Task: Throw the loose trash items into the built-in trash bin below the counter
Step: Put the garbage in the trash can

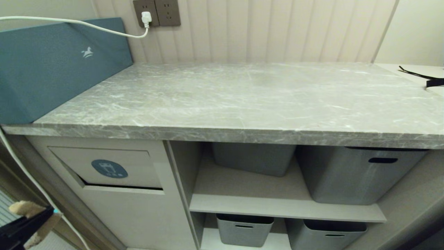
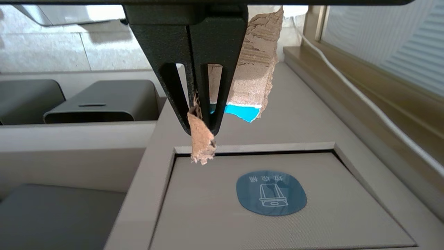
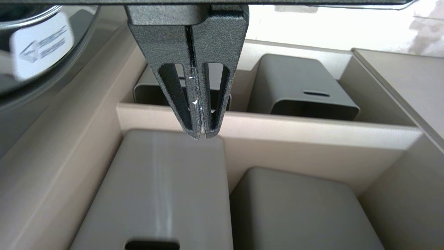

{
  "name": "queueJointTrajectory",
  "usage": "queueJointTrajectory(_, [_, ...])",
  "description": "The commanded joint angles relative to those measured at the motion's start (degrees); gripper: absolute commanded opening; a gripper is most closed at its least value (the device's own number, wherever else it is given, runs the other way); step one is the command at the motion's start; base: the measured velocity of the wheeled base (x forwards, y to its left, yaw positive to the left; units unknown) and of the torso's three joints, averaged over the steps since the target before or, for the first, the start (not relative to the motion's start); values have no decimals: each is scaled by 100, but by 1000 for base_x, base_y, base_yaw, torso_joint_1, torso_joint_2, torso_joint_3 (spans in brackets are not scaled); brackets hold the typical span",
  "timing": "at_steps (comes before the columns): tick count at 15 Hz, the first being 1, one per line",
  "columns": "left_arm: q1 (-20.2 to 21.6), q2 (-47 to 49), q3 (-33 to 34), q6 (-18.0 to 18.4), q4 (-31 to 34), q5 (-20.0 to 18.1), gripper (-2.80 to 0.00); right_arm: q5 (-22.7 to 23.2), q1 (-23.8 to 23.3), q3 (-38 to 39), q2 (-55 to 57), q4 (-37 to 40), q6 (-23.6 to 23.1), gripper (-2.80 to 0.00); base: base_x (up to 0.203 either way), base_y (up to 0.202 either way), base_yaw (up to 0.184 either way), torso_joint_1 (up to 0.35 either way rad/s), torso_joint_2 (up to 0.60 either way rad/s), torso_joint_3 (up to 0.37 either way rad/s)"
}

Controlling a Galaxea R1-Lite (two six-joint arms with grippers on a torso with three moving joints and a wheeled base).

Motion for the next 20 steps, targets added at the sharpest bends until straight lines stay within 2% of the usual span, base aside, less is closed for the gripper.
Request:
queueJointTrajectory(1, [10,673,-268,-22,-27,-2,-280,3,2,0,-9,-1,-4,-280,0,0,0,-171,461,291])
queueJointTrajectory(2, [8,788,-283,-159,-30,-6,-280,3,2,0,-9,-1,-4,-280,0,0,0,-173,471,300])
queueJointTrajectory(6, [20,905,-157,-1234,-23,15,-280,3,2,0,-9,-1,5,-280,0,0,0,-148,456,306])
queueJointTrajectory(9, [29,1128,0,-1329,-288,16,-280,3,2,0,-9,-1,-4,-280,0,0,0,-106,389,283])
queueJointTrajectory(12, [68,1846,-213,-1472,-1229,38,-280,3,2,0,-9,-1,-4,-280,0,0,0,-23,101,74])
queueJointTrajectory(15, [132,2592,-270,-1584,-2242,212,-280,3,2,0,-9,-1,-4,-280,0,0,0,1,11,11])
queueJointTrajectory(20, [239,3860,-210,-1676,-3446,362,-280,3,2,0,-9,-1,-4,-280,0,0,0,0,0,0])
